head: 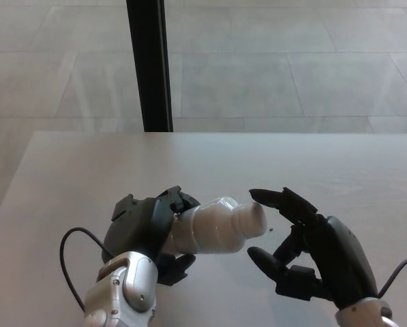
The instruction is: The robot uses its left hand to to lift the bottle kept on the middle of the desk and tilts it towards its right hand. It then uses its right hand to rotate its cap to open it and places the bottle and cap back on the desk
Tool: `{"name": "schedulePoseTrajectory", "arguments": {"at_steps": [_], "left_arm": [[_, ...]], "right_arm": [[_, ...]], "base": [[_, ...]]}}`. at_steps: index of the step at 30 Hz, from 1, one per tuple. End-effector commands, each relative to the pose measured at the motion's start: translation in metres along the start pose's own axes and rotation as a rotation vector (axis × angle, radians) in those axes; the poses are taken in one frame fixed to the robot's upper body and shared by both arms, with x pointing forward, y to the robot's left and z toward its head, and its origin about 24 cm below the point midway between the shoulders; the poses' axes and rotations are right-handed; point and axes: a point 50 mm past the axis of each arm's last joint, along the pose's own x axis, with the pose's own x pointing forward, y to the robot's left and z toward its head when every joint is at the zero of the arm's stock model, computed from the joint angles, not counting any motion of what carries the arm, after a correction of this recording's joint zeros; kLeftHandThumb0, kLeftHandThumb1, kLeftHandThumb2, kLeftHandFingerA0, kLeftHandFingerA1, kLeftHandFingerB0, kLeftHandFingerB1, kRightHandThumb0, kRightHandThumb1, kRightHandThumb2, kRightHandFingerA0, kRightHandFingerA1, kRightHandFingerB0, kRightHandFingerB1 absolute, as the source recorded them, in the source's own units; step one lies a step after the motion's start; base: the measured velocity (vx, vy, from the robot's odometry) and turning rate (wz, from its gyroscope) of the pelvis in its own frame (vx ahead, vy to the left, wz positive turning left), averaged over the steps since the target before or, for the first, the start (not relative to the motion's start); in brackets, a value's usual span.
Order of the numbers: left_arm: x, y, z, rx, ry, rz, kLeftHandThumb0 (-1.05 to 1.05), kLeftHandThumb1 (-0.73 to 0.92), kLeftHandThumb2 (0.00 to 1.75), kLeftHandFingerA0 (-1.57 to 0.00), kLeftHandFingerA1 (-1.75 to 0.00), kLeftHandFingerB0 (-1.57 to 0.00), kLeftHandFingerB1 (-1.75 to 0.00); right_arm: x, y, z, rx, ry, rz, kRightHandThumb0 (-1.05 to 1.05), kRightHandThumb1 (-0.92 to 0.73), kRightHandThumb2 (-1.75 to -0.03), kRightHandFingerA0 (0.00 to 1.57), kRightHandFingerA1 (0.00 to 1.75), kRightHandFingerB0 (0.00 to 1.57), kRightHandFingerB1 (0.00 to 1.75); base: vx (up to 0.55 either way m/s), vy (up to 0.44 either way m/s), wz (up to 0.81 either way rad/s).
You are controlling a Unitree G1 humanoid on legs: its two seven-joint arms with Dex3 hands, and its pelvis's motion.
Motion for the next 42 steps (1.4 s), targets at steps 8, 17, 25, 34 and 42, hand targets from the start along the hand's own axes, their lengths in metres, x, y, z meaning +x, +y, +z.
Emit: {"name": "schedulePoseTrajectory", "arguments": {"at_steps": [8,17,25,34,42], "left_arm": [[-0.0003,-0.0004,-0.0031,0.015,-0.003,0.023,0.03,0.70,0.79,-0.74,-1.25,-0.72,-0.81],[0.0000,-0.0005,-0.0037,0.012,-0.001,0.020,0.02,0.71,0.77,-0.73,-1.35,-0.71,-0.84],[0.0006,-0.0005,-0.0021,0.014,-0.005,0.030,0.02,0.70,0.78,-0.75,-1.41,-0.73,-0.85],[0.0004,-0.0031,-0.0016,0.015,-0.010,0.032,0.02,0.70,0.75,-0.78,-1.25,-0.69,-0.75],[0.0009,-0.0047,-0.0002,0.008,-0.010,0.034,0.03,0.69,0.81,-0.76,-1.43,-0.72,-0.83]], "right_arm": [[0.0043,-0.0033,-0.0030,-0.027,0.013,0.017,-0.54,-0.50,-0.89,1.02,1.05,0.33,0.53],[0.0041,-0.0026,-0.0057,0.005,-0.008,0.013,-0.45,-0.66,-0.60,1.01,1.08,0.42,0.44],[0.0033,-0.0017,-0.0078,0.008,-0.008,0.015,-0.36,-0.69,-0.61,1.02,1.21,0.49,0.49],[0.0062,-0.0010,-0.0044,0.005,-0.031,0.003,-0.32,-0.71,-0.61,1.04,1.34,0.52,0.51],[0.0083,-0.0010,-0.0030,0.028,-0.068,0.001,-0.33,-0.72,-0.70,0.99,1.49,0.63,0.58]], "base": [[0.00,0.000,0.00],[0.00,0.000,0.00],[0.00,0.000,0.00],[0.00,0.000,0.00],[0.00,0.000,0.00]]}}
